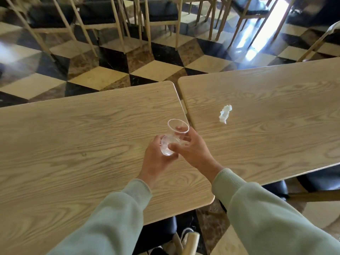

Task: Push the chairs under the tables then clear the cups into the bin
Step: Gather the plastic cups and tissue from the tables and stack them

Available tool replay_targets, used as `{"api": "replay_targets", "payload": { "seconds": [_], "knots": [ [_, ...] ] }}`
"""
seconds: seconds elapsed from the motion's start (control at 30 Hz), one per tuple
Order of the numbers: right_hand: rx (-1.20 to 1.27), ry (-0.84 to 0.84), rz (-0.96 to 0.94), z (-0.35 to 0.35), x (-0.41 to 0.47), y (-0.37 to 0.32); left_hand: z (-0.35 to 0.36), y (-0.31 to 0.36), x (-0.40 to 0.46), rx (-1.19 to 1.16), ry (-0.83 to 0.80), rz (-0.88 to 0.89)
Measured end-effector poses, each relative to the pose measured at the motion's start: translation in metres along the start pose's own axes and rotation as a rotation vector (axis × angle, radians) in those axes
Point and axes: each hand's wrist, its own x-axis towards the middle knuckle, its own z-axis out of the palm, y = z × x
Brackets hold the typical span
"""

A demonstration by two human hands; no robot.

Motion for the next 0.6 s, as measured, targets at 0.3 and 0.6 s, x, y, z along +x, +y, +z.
{"api": "replay_targets", "payload": {
  "seconds": [0.3,0.6],
  "knots": [
    [-0.106,-0.272,0.065,0.062,0.005,-0.028,-0.067,-0.031,-0.013,-0.074,0.138,-0.010],
    [-0.362,-0.302,-0.053,0.121,0.012,-0.042,-0.108,-0.062,-0.022,0.001,0.177,-0.045]
  ]
}}
